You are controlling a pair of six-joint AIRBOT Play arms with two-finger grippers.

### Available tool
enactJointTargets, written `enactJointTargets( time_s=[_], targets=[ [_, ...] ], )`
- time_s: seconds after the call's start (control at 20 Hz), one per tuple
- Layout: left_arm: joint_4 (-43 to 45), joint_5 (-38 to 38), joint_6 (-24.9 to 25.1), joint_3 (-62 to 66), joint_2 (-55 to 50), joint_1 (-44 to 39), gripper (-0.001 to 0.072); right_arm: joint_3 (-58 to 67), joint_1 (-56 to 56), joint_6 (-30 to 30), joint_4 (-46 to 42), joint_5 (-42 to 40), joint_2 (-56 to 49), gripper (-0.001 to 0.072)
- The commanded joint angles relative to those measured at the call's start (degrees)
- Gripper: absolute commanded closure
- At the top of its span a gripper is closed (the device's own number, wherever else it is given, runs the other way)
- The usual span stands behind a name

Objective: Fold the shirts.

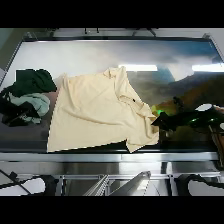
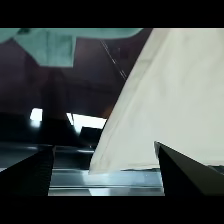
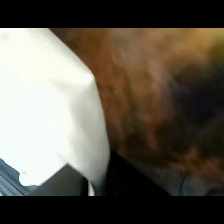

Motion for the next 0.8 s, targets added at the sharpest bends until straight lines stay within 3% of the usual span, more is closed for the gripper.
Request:
enactJointTargets(
  time_s=[0.0,0.2,0.35,0.4,0.5,0.6,0.75],
  targets=[
    [-0.1,2.9,0.5,-9.4,4.9,2.2,0.0005,0.0,2.5,-7.1,5.1,-2.6,-3.6,0.0686],
    [-0.2,7.5,1.1,-17.3,5.2,2.1,0.0004,0.7,2.3,-9.2,5.3,-2.0,-2.0,0.0688],
    [-8.8,9.9,5.8,-21.2,2.0,2.1,0.0007,0.8,2.3,-9.2,5.7,-1.7,-0.6,0.0688],
    [-12.2,10.9,7.9,-21.9,0.5,2.1,0.002,0.8,2.3,-9.2,5.9,-1.6,-0.3,0.0688],
    [-15.4,11.9,9.2,-22.1,-3.5,2.1,0.0149,0.8,2.3,-9.2,6.7,-1.5,-0.3,0.0688],
    [-17.9,10.6,10.3,-22.1,-7.9,2.0,0.0151,0.8,2.3,-9.2,7.6,-1.1,-0.2,0.0688],
    [-25.7,4.1,16.1,-20.3,-12.5,0.9,0.0637,1.7,2.3,-9.2,9.2,0.8,-0.2,0.0688]
  ],
)
